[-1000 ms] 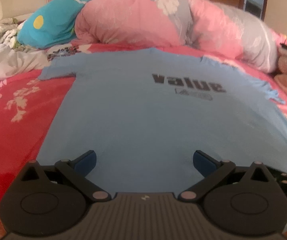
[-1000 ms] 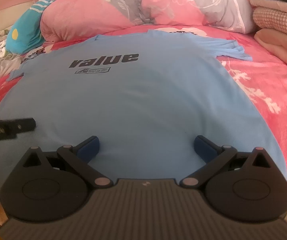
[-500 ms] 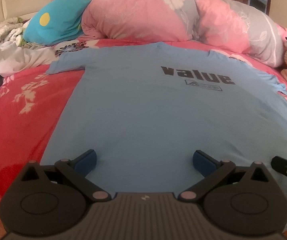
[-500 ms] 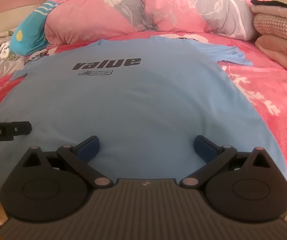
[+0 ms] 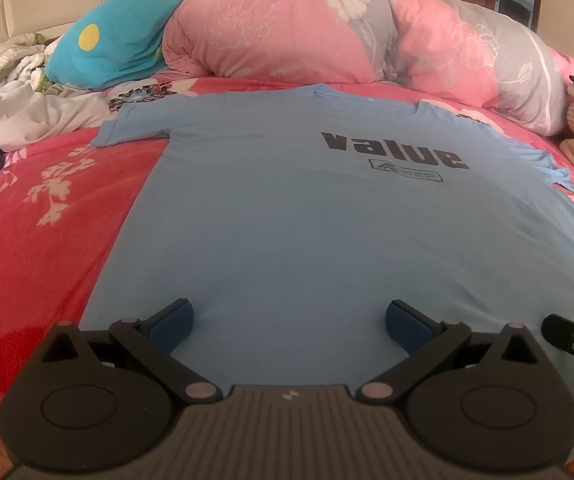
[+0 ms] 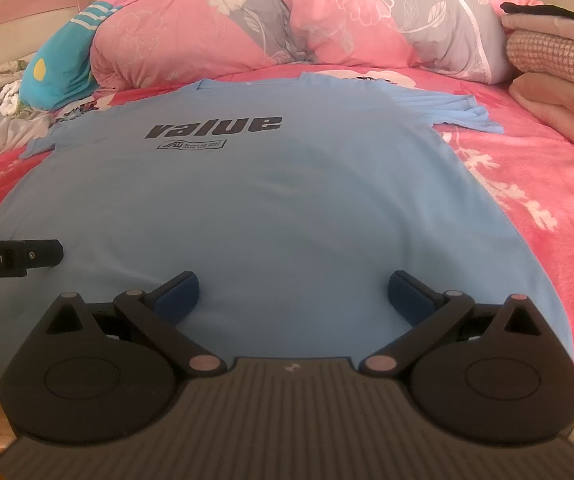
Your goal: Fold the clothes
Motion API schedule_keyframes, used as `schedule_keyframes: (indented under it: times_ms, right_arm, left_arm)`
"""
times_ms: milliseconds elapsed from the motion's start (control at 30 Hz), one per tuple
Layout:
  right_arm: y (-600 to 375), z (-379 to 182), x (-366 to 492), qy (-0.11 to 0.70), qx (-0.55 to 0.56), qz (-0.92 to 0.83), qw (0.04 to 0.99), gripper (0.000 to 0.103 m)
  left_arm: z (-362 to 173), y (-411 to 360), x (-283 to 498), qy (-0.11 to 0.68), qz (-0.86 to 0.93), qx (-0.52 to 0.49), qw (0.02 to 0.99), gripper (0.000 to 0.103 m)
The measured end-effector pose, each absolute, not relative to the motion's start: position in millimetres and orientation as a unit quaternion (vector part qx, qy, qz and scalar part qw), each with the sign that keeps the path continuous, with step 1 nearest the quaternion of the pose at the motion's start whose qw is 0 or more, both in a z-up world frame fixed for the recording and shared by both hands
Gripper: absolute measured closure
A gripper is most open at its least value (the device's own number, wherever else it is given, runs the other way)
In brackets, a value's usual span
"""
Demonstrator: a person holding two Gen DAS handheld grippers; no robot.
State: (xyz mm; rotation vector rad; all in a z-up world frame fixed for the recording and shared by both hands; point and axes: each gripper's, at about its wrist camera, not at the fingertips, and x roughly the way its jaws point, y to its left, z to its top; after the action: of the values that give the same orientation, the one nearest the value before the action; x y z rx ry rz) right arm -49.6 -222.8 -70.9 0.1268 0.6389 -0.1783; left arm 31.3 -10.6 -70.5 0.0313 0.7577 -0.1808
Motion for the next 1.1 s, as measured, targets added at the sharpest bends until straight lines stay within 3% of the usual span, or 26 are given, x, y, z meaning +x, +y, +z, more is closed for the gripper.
schedule_keyframes:
  times_ms: [733, 1100]
  right_arm:
    - [-221, -72, -51, 0.308, 0.052, -0.09, 0.946, 0.001]
    - [-222, -32, -52, 0.278, 0.076, -0.057, 0.956, 0.001]
  left_arm:
    - [-65, -6, 31, 0.37, -0.094, 0.007, 0.924, 0.0]
    - [-17, 35, 50, 0.281, -0.092, -0.041, 0.955, 0.0]
